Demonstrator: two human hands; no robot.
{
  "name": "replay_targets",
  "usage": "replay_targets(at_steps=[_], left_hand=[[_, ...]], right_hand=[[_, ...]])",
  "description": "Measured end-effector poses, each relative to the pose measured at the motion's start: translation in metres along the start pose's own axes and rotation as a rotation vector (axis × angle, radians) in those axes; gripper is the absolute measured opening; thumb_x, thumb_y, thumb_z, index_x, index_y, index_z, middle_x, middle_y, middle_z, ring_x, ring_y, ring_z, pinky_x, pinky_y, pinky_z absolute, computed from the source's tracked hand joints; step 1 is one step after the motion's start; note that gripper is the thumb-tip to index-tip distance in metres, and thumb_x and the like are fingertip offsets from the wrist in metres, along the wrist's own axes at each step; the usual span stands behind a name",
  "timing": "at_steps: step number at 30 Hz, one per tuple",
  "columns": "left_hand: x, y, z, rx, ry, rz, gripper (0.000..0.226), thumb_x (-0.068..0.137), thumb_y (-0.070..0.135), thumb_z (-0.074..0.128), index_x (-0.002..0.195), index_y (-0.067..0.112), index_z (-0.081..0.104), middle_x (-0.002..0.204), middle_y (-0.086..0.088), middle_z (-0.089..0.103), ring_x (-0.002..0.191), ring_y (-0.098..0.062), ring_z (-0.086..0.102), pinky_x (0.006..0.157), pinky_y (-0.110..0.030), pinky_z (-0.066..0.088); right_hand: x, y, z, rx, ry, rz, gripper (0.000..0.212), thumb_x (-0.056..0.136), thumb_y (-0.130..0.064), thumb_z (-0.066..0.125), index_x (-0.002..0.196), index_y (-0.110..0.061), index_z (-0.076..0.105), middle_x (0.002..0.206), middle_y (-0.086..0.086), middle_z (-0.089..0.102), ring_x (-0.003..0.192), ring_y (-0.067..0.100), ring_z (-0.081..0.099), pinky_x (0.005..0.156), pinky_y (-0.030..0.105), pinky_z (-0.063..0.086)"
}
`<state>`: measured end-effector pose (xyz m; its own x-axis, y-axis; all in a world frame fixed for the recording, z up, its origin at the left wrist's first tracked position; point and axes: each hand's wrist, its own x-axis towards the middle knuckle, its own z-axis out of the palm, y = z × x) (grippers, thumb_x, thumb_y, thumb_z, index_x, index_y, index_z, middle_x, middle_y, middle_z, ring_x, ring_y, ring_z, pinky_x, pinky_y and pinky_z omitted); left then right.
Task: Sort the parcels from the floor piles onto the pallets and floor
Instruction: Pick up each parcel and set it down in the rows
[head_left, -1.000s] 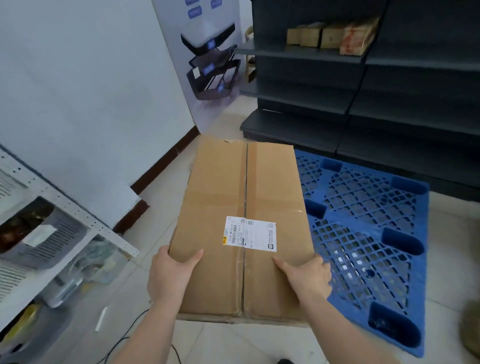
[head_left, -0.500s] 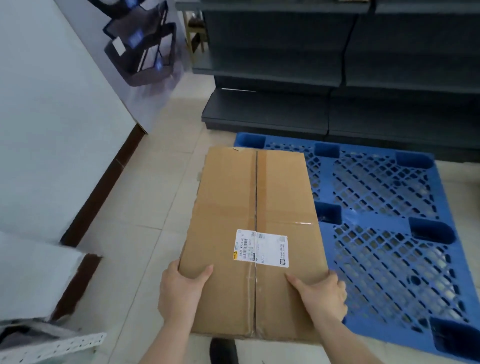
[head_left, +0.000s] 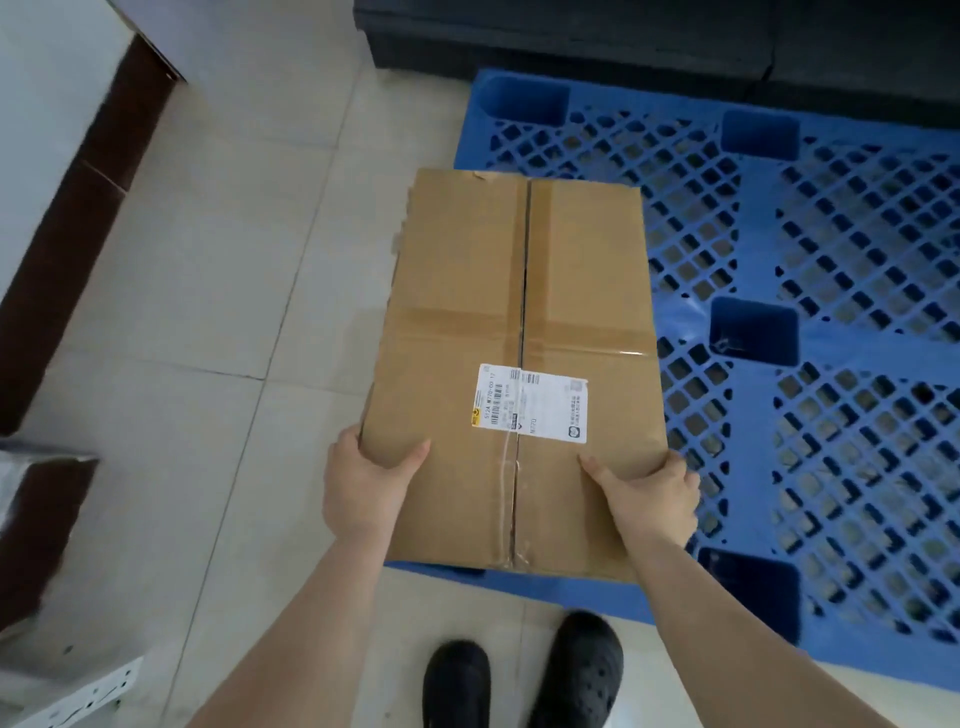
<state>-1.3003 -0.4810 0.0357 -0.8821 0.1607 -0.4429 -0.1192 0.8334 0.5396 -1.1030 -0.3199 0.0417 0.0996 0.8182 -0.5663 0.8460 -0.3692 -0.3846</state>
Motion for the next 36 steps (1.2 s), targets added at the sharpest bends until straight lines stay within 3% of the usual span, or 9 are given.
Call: replay_targets(at_steps=[4,10,16,20,23,30,36], left_hand=[[0.012,-0.057,0.045,-0.013,-0.12,-0.043,0.077,0.067,0.042,0.081,0.131,0.015,0.048,0.124,-0.004,0.056,0.113,-0.024,0.056,0.093,-0.041,0.048],[-0.002,-0.111,0.052,0.021,-0.247,-0.092,0.082,0.073,0.026,0.08,0.142,0.014,0.037,0.138,-0.004,0.05,0.125,-0.024,0.05,0.104,-0.04,0.041],[0.012,-0.104,0.056,0.006,-0.266,-0.054,0.08,0.077,0.023,0.078,0.143,0.012,0.034,0.14,-0.005,0.048,0.127,-0.024,0.048,0.105,-0.037,0.039],[0.025,-0.096,0.054,0.038,-0.254,-0.054,0.077,0.076,0.021,0.078,0.141,0.012,0.038,0.136,-0.006,0.052,0.122,-0.024,0.052,0.097,-0.033,0.04],[0.034,-0.093,0.05,0.08,-0.289,-0.07,0.086,0.077,0.023,0.078,0.147,0.012,0.029,0.142,-0.006,0.046,0.128,-0.025,0.047,0.103,-0.037,0.038],[0.019,-0.092,0.044,0.164,-0.442,-0.055,0.1,0.072,0.017,0.081,0.15,0.015,0.02,0.147,-0.004,0.041,0.133,-0.024,0.042,0.109,-0.041,0.036],[0.019,-0.097,0.054,0.253,-0.527,0.03,0.105,0.077,0.025,0.078,0.153,0.016,0.007,0.155,-0.002,0.027,0.14,-0.021,0.032,0.113,-0.038,0.03]], right_hand=[[0.021,0.041,0.051,-0.031,-0.031,0.095,0.109,0.06,-0.054,0.082,0.142,-0.008,0.027,0.141,0.011,0.035,0.133,0.031,0.034,0.108,0.051,0.031],[0.004,0.089,0.083,-0.121,-0.072,0.153,0.109,0.064,-0.047,0.082,0.145,-0.005,0.022,0.143,0.012,0.032,0.135,0.031,0.029,0.106,0.05,0.033],[0.014,0.082,0.086,-0.095,-0.042,0.148,0.11,0.064,-0.046,0.083,0.145,-0.005,0.022,0.143,0.012,0.033,0.135,0.03,0.029,0.108,0.051,0.032],[0.013,0.075,0.09,-0.104,-0.064,0.128,0.112,0.067,-0.045,0.082,0.148,-0.004,0.016,0.147,0.013,0.029,0.137,0.031,0.025,0.11,0.051,0.029],[0.007,0.072,0.093,-0.117,-0.101,0.134,0.113,0.07,-0.044,0.08,0.149,-0.006,0.009,0.151,0.011,0.023,0.14,0.03,0.022,0.111,0.049,0.029],[0.011,0.074,0.07,-0.084,-0.138,0.213,0.105,0.068,-0.04,0.082,0.146,-0.007,0.019,0.148,0.009,0.028,0.137,0.029,0.027,0.107,0.051,0.035],[0.023,0.09,0.066,-0.151,-0.091,0.191,0.099,0.07,-0.038,0.081,0.145,-0.007,0.023,0.146,0.011,0.03,0.135,0.032,0.029,0.105,0.053,0.036]])
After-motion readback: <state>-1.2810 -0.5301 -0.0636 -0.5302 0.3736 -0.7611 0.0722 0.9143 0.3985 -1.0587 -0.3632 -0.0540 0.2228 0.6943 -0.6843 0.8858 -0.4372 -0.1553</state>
